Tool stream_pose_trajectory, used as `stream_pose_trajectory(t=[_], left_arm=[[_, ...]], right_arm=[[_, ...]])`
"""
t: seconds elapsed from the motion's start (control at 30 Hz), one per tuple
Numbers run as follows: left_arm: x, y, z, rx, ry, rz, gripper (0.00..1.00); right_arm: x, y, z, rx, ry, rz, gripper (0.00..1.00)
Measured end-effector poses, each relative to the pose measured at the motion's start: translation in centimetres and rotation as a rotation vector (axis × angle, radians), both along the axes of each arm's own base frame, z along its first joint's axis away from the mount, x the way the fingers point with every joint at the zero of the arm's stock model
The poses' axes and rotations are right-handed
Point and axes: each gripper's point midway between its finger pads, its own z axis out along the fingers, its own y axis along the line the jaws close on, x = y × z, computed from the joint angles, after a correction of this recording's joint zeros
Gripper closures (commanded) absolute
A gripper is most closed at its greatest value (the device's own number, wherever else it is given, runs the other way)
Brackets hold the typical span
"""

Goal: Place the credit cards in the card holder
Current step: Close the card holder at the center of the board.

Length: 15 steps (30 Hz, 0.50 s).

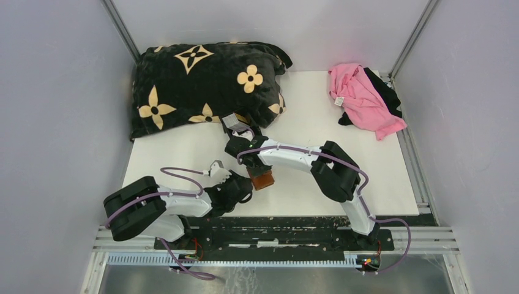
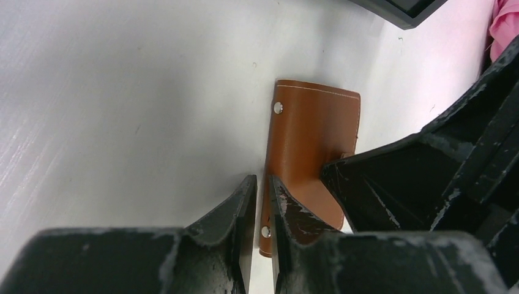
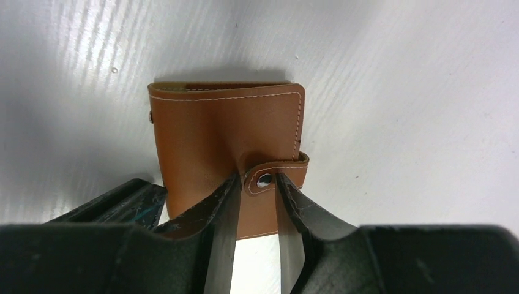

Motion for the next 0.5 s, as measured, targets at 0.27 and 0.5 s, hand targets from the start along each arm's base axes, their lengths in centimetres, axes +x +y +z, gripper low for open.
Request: stream_pose_trajectory(t=[0.27, 0.5], left_arm=[[-0.2, 0.2, 0.0, 0.003, 0.004, -0.003, 0.76], [-0.2, 0.1, 0.0, 0.007, 0.005, -0.004, 0.76]], right_arm=[[0.5, 2.0, 0.3, 0.107, -0.016, 0.0, 0.63], [0.9, 2.5, 0.6, 0.182, -0.031, -0.011, 0.61]])
